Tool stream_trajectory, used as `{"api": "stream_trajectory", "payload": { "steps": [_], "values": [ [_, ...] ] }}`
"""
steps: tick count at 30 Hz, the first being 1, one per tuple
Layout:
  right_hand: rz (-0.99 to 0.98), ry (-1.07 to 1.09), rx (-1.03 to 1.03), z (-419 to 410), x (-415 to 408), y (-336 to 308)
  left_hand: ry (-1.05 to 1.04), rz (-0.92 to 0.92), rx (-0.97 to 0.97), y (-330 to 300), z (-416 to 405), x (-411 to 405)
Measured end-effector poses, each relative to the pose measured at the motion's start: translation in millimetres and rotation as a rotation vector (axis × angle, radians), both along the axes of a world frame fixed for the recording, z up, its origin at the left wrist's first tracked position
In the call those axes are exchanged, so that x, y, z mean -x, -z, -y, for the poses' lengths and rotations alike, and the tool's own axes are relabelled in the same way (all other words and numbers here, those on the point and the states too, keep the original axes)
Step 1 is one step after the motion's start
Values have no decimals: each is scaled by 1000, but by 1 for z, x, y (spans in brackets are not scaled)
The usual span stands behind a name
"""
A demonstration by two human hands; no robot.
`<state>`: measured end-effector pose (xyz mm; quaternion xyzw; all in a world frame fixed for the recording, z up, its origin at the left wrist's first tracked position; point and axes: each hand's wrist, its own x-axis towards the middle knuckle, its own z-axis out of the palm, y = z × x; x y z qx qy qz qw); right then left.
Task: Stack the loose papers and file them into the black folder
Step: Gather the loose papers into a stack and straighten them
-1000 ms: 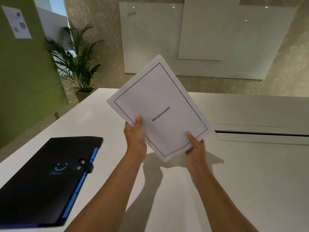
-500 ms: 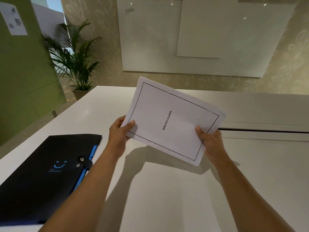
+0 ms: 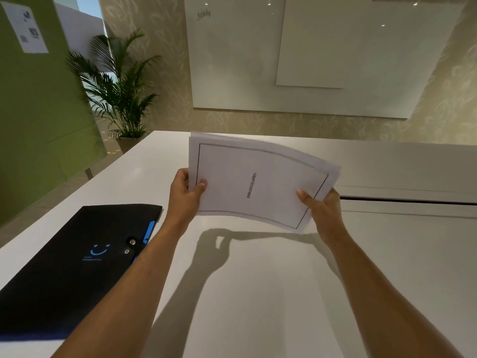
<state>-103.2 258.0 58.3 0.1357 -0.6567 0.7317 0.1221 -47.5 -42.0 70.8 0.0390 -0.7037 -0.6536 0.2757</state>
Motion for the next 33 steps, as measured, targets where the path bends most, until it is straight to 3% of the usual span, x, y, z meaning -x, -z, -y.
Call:
{"api": "stream_trajectory", "payload": {
  "steps": [6,14,18,23,33],
  "values": [
    [90,12,12,5,-5,28,-61,58,-44,29,-2,-7],
    [-28,134,-136,18,-5,10,-154,12,33,25,-12,-4],
    [-25,166,-105,18,-6,6,-137,-34,38,24,-17,-4],
    [81,89,-27,11,-10,26,-75,61,13,41,-18,-9],
    [71,101,-79,14,-5,32,-64,38,19,47,-20,-7]
  ]
}}
